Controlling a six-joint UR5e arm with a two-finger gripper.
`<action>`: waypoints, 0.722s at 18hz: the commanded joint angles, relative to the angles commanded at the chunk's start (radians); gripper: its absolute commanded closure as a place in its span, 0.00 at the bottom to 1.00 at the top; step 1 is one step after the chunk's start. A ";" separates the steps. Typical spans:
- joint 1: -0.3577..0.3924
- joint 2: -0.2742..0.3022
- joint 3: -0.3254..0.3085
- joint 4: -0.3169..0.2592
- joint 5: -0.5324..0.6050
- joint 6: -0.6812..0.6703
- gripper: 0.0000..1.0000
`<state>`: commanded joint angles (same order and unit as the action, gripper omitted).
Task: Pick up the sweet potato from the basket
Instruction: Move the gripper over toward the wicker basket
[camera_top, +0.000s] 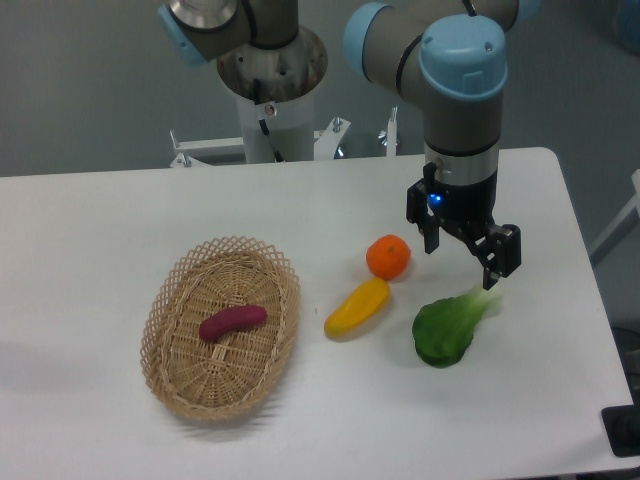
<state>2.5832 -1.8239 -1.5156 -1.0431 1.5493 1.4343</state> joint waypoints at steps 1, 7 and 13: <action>0.000 0.000 0.000 0.003 0.005 0.000 0.00; -0.012 0.015 -0.023 -0.003 -0.001 -0.024 0.00; -0.077 0.040 -0.081 0.006 -0.043 -0.252 0.00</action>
<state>2.5067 -1.7840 -1.5968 -1.0370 1.5064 1.1818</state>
